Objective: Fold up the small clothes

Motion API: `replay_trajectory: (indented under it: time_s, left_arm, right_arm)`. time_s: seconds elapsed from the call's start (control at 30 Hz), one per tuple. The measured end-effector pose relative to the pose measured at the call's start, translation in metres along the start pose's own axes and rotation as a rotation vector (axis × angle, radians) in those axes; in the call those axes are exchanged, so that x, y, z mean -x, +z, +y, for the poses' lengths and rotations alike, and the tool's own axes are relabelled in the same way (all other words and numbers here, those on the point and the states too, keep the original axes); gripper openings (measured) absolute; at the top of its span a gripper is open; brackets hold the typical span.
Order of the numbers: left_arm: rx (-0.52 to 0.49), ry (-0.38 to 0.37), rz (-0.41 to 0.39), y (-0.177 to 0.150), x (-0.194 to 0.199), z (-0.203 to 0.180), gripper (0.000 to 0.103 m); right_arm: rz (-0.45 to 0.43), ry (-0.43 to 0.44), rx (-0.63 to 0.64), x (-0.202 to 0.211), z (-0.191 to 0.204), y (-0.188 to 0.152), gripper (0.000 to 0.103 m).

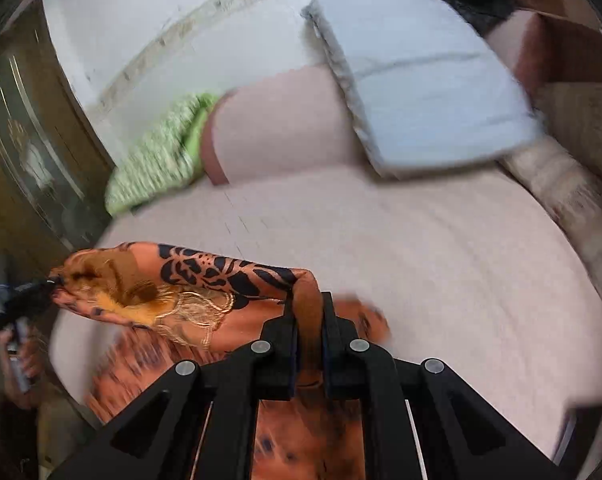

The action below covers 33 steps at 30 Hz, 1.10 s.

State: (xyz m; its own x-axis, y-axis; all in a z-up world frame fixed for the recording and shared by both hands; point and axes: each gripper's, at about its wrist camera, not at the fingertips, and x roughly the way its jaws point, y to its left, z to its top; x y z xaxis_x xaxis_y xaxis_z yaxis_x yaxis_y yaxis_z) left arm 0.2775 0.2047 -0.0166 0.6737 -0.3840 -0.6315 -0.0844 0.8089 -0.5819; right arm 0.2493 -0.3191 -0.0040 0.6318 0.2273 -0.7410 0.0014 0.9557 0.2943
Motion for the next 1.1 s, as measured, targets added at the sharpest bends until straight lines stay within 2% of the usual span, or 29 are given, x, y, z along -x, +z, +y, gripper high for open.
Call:
replay_trajectory:
  time_s: [0.07, 0.13, 0.17, 0.2, 0.23, 0.3, 0.37, 0.47, 0.5, 0.53, 0.6, 0.7, 0.73, 0.8, 0.9, 0.97, 1.03, 1.1]
  left_arm:
    - [-0.001, 0.079, 0.039, -0.045, -0.008, 0.018, 0.008]
    - [0.06, 0.117, 0.092, -0.079, -0.019, 0.037, 0.008]
    - [0.106, 0.154, 0.137, -0.084, -0.029, 0.047, 0.008]
    - [0.137, 0.147, 0.142, -0.082, -0.03, 0.051, 0.008]
    - [0.147, 0.101, 0.125, -0.076, -0.03, 0.054, 0.008]
    - [0.141, 0.099, 0.12, -0.073, -0.027, 0.054, 0.008]
    - [0.115, 0.084, 0.114, -0.089, -0.01, 0.048, 0.008]
    - [0.086, 0.132, 0.11, -0.101, 0.007, 0.043, 0.009]
    - [0.096, 0.188, 0.144, -0.104, 0.0, 0.047, 0.009]
    - [0.117, 0.207, 0.167, -0.107, 0.017, 0.042, 0.01]
    - [0.151, 0.22, 0.229, -0.111, 0.013, 0.053, 0.012]
    - [0.195, 0.182, 0.235, -0.103, 0.015, 0.057, 0.021]
    - [0.205, 0.17, 0.228, -0.103, 0.022, 0.058, 0.03]
    - [0.188, 0.14, 0.219, -0.108, 0.035, 0.057, 0.033]
    - [0.112, 0.155, 0.167, -0.12, 0.074, 0.039, 0.034]
    - [0.045, 0.115, 0.118, -0.129, 0.093, 0.021, 0.04]
    - [0.009, 0.099, 0.096, -0.134, 0.1, 0.005, 0.045]
    - [-0.009, 0.058, 0.117, -0.139, 0.092, -0.012, 0.051]
  right_arm:
    - [0.04, 0.018, -0.098, -0.003, -0.004, -0.037, 0.009]
    - [0.096, -0.019, -0.146, -0.019, -0.01, -0.077, 0.009]
    - [0.111, -0.025, -0.166, -0.023, -0.01, -0.087, 0.009]
    - [0.119, -0.03, -0.167, -0.027, -0.011, -0.096, 0.009]
    - [0.123, -0.05, -0.154, -0.027, -0.011, -0.102, 0.009]
    - [0.114, -0.04, -0.159, -0.023, -0.01, -0.097, 0.009]
    - [0.091, -0.062, -0.149, -0.011, -0.008, -0.094, 0.009]
    - [0.083, -0.04, -0.149, 0.005, -0.008, -0.106, 0.009]
    - [0.098, -0.062, -0.136, 0.005, -0.008, -0.11, 0.01]
    - [0.131, -0.079, -0.138, -0.001, -0.009, -0.117, 0.01]
    - [0.202, -0.089, -0.163, -0.016, -0.01, -0.118, 0.011]
    - [0.221, -0.131, -0.136, -0.015, -0.001, -0.116, 0.018]
    - [0.222, -0.144, -0.127, -0.012, 0.001, -0.118, 0.021]
    - [0.225, -0.15, -0.144, -0.004, 0.001, -0.123, 0.031]
    - [0.17, -0.108, -0.215, 0.027, -0.001, -0.134, 0.032]
    - [0.104, -0.104, -0.196, 0.05, 0.008, -0.135, 0.04]
    - [0.076, -0.05, -0.197, 0.06, 0.016, -0.135, 0.051]
    - [0.098, 0.016, -0.226, 0.052, 0.019, -0.132, 0.051]
